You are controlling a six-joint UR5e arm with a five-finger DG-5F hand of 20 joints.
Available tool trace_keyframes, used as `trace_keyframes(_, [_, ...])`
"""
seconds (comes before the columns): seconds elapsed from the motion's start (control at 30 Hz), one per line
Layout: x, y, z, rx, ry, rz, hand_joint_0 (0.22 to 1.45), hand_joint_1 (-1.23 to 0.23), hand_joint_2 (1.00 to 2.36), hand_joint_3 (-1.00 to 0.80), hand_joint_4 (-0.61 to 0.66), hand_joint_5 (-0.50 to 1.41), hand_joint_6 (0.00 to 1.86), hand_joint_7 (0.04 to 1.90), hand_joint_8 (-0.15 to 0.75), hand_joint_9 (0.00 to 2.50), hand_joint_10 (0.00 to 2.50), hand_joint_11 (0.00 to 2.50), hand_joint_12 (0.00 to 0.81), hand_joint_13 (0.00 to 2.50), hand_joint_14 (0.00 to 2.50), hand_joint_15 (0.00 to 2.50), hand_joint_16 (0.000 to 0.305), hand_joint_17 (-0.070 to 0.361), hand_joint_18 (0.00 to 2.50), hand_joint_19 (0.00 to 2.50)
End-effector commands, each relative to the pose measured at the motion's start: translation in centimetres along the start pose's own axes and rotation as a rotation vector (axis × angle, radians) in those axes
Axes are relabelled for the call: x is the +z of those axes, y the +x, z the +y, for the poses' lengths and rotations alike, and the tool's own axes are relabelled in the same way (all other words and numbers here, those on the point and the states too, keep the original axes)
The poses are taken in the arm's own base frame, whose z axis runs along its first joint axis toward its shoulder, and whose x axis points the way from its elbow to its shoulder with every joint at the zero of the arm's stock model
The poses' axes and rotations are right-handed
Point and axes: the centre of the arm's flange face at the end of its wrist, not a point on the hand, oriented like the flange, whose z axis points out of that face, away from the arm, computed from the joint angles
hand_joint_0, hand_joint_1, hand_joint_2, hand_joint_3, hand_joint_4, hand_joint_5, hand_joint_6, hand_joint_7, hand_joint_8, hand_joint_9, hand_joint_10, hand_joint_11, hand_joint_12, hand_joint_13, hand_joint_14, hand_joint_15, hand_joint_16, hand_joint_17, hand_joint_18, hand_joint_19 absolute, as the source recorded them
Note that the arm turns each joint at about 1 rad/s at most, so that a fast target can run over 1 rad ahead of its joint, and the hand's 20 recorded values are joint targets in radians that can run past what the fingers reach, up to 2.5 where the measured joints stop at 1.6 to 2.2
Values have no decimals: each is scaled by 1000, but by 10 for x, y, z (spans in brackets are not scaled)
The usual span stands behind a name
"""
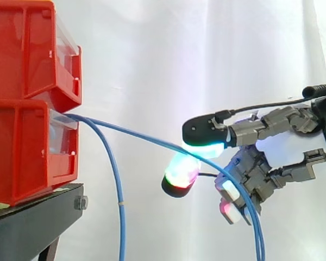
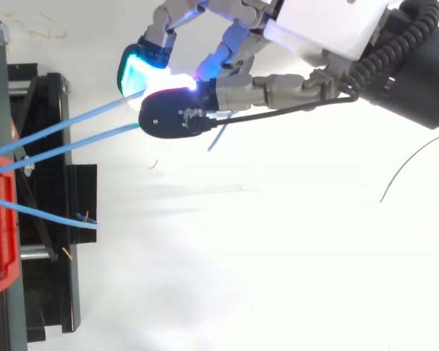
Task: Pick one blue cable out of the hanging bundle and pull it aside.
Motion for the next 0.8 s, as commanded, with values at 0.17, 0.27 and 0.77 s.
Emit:
trace_keyframes(0.17, [-1, 1, 2, -23, -5, -8, 670, -836, 1014, -322, -122, -178, 936, 738, 223, 1166, 17, 916, 331, 1043, 26, 823, 39, 89, 912, 806])
trace_keyframes(0.27, [-2, 5, 4, -21, -8, 0, 685, -833, 1009, -391, -110, -180, 937, 696, 220, 1165, 19, 922, 330, 1044, 25, 827, 39, 88, 916, 804])
trace_keyframes(0.77, [-11, 18, 33, 45, -35, 40, 567, -691, 1017, -229, -37, -134, 932, 855, 247, 1289, 19, 920, 349, 1060, 26, 857, 44, 99, 891, 859])
